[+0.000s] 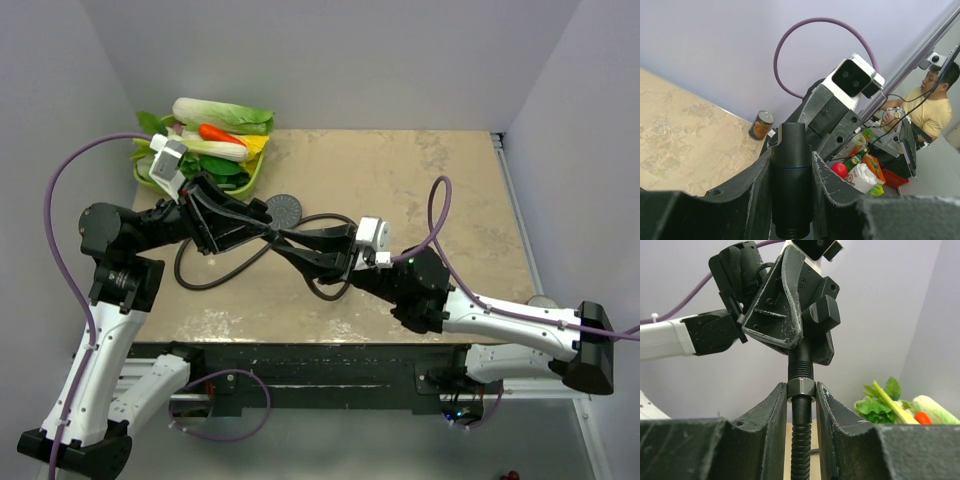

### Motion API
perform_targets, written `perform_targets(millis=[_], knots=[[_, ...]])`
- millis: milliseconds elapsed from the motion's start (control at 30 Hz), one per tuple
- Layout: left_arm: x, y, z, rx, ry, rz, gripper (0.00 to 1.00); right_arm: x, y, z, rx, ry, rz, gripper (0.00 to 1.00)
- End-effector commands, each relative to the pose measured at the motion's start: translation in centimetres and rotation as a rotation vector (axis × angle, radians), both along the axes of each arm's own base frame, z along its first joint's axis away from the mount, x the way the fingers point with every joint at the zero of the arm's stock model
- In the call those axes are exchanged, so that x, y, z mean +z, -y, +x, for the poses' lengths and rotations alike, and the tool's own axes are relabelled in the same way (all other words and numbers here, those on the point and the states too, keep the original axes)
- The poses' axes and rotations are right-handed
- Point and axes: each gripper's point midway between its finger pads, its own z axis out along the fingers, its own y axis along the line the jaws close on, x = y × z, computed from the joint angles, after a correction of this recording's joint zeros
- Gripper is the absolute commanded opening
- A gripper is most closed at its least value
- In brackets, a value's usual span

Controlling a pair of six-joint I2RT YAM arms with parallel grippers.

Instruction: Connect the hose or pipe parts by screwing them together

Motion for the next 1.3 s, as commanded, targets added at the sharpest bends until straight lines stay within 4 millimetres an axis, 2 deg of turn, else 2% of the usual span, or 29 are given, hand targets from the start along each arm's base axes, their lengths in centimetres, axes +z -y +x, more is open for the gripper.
perform_targets(millis=[0, 567, 733, 967, 1267], knots=[[-3.0, 0.4, -3.5, -0.216, -0.054, 0.101, 0.00, 8.3, 3.5, -0.8, 0.090, 0.036, 0.294, 0.00], [-2.9, 0.3, -3.6, -0.227, -0.042, 0.103, 0.00, 8.5, 2.7, 0.1, 0.341, -0.105, 0.300, 0.00], [-3.0, 0.3, -3.6, -0.225, -0.037, 0.103, 0.00, 8.8, 3.2, 0.2, 0.401, -0.127, 0.332, 0.00], [-3.0, 0.3, -3.8, -0.231, -0.032, 0.105, 0.00, 8.4, 4.0, 0.9, 0.557, -0.204, 0.396, 0.00], [-2.9, 0.3, -3.9, -0.239, -0.017, 0.107, 0.00, 8.0, 3.7, 1.0, 0.780, -0.281, 0.421, 0.00]])
